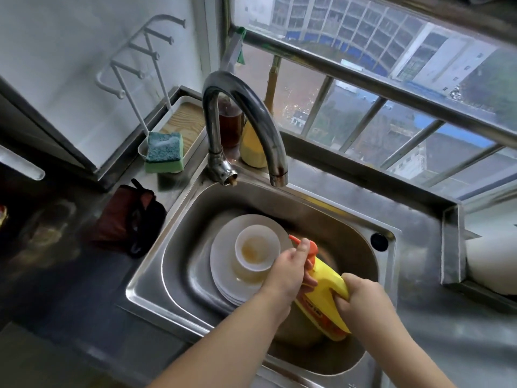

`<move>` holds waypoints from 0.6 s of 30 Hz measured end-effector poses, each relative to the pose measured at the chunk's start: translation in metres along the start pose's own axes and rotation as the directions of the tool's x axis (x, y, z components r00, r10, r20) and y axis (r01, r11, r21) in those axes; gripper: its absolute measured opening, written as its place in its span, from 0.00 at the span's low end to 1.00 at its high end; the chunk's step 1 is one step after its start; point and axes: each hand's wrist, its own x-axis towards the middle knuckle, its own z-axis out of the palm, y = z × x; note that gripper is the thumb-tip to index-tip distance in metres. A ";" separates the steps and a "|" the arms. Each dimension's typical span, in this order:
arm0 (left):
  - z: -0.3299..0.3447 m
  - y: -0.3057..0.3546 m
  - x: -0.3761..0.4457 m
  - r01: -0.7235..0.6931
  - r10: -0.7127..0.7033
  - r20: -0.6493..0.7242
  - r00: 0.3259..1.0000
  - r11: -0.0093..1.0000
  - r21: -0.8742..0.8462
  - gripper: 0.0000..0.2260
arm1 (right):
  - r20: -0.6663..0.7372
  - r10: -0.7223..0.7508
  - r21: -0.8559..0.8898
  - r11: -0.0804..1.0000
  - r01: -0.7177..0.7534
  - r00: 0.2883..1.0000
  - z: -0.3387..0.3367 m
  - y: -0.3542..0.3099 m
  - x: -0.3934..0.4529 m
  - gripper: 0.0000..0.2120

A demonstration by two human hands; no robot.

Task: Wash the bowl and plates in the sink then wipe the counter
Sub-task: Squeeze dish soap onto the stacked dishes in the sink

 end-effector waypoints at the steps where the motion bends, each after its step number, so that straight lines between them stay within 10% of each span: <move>1: 0.000 0.004 0.004 0.005 -0.005 0.010 1.000 1.000 -0.006 0.20 | -0.018 0.018 0.001 1.000 -0.018 1.000 -0.002 -0.004 0.002 0.03; 18: -0.023 0.004 0.018 0.125 -0.124 -0.020 0.992 0.978 0.169 0.21 | 0.119 0.107 0.074 0.990 -0.117 0.987 0.013 -0.027 0.010 0.03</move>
